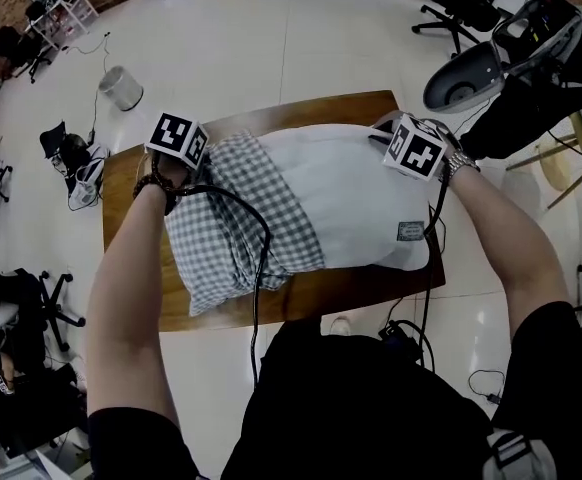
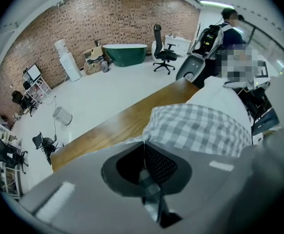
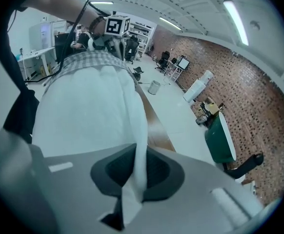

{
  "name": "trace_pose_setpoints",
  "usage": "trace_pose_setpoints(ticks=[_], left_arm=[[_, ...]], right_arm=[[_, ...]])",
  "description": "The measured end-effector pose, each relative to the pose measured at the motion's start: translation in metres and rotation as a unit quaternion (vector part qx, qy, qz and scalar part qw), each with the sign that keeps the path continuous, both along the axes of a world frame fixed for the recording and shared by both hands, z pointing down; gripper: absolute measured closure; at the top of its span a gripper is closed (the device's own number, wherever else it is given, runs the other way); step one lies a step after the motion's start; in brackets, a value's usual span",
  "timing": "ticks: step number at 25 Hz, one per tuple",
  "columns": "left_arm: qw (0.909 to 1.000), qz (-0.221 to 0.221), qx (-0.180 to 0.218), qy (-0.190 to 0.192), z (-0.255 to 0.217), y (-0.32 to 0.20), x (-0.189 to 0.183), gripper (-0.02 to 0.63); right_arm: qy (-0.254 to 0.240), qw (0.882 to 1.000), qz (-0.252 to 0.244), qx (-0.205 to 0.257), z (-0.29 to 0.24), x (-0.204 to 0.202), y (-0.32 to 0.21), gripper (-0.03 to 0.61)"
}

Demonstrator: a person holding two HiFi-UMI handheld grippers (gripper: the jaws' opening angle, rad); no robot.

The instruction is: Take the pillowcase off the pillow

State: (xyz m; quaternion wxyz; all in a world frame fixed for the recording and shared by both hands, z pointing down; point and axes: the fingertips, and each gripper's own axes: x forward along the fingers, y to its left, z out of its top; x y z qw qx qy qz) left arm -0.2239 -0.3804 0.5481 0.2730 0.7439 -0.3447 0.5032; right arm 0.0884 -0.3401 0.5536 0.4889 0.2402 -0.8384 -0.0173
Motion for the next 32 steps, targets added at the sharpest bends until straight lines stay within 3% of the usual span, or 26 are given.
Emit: trace_pose_setpoints(ticks=[3,7,16,17,20,24,26,32], left_arm=[[0.9988,0.007,0.045,0.019,-0.007,0.003,0.013,0.601],[0.9938,0.029,0.108,0.003,-0.015,0.015,0.02,0.598],[0.9753,0.043,0.216,-0.015,-0.046,0.05,0.026,0.6],[0.9714,0.048,0.232,-0.013,-0.05,0.056,0.03,0.607],[0.9483,0.076,0.308,0.002,-0.076,0.071,0.056,0.609],[0.9534,0.044,0.298,0.001,-0.073,0.11,0.049,0.609],[0.9606,0.017,0.277,0.006,-0.063,0.134,0.042,0.609],[0.9528,-0.013,0.295,0.071,-0.06,0.174,0.055,0.609]], right_arm=[[0.0,1.0,0.002,0.019,0.0,-0.004,-0.001,0.506],[-0.007,0.999,0.011,0.044,-0.003,-0.014,0.006,0.449],[-0.003,0.997,0.011,0.074,-0.01,-0.026,0.045,0.434],[-0.005,0.997,0.009,0.077,-0.009,-0.028,0.053,0.434],[-0.016,0.996,-0.001,0.083,-0.007,-0.036,0.077,0.434],[-0.021,0.995,-0.027,0.091,-0.008,-0.057,0.109,0.433],[-0.022,0.995,-0.04,0.093,-0.004,-0.064,0.125,0.433],[-0.028,0.993,-0.06,0.098,0.003,-0.08,0.155,0.413]])
